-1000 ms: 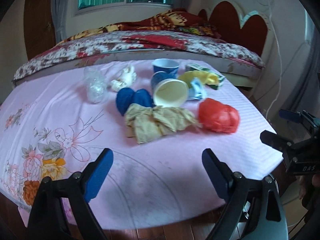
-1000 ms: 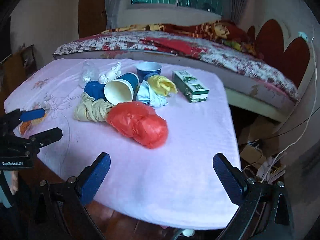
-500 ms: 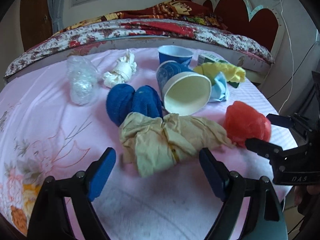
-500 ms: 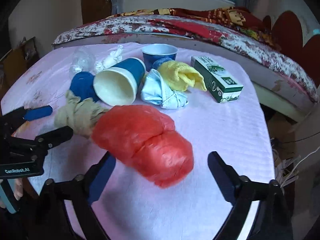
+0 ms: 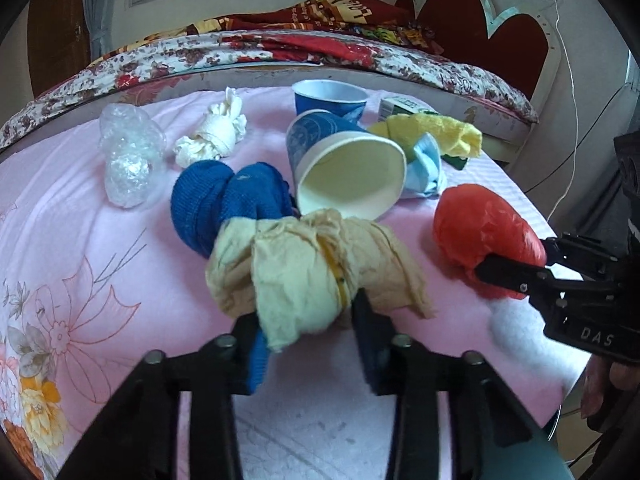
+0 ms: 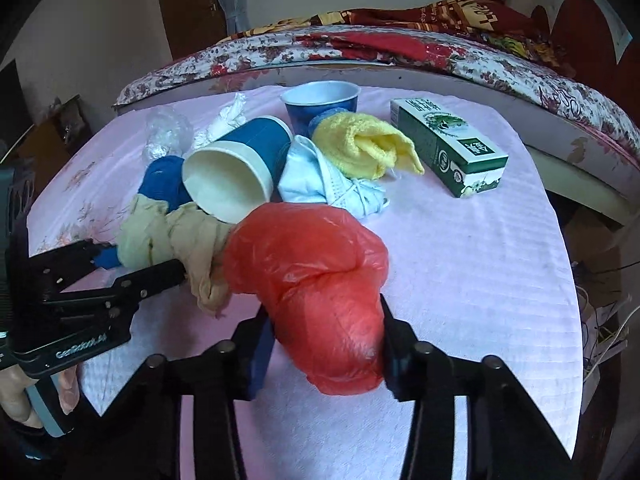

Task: Collect trash
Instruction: 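Grasp the beige cloth with the left tool while the right tool grasps the red plastic bag, then carry the cloth and red bag over the black bin and release both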

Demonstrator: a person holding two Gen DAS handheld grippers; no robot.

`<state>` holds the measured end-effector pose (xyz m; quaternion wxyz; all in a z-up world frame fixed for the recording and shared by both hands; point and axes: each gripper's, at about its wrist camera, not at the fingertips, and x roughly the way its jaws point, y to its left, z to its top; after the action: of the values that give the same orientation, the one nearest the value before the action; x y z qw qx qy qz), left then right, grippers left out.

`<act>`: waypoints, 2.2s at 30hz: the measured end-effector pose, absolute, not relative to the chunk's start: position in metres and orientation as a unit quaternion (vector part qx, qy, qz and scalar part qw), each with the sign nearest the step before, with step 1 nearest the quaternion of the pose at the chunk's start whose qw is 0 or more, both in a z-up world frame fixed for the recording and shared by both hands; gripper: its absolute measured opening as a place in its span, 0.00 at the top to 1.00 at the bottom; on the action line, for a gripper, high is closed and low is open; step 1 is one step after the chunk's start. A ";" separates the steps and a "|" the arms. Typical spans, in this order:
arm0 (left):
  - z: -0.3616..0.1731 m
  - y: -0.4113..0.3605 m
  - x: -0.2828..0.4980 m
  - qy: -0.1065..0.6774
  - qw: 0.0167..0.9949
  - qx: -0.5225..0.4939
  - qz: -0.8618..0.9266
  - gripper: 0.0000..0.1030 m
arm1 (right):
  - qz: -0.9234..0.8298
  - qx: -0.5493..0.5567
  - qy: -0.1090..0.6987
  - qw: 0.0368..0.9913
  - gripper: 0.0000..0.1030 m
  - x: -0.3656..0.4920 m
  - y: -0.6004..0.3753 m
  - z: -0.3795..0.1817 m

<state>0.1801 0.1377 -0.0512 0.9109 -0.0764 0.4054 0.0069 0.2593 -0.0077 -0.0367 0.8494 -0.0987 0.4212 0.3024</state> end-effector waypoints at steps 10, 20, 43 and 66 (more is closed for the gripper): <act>-0.027 0.127 0.150 0.377 0.924 -0.070 0.004 0.69 | 0.284 -0.088 0.404 0.865 0.57 0.238 -0.031 -0.012; 0.000 0.094 0.126 0.347 0.937 -0.039 -0.020 0.69 | 0.265 -0.087 0.378 0.883 0.57 0.202 -0.064 0.021; 0.019 0.018 0.106 0.329 0.940 -0.013 -0.089 0.69 | 0.204 -0.091 0.363 0.905 0.57 0.147 -0.149 0.046; 0.018 -0.080 0.100 0.338 0.925 0.040 -0.167 0.69 | 0.134 -0.063 0.380 0.913 0.56 0.124 -0.240 0.037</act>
<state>0.1002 -0.0802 0.0180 0.9253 0.0399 0.3384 -0.1667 0.1238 -0.2405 0.0365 0.9131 -0.0626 0.3799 0.1341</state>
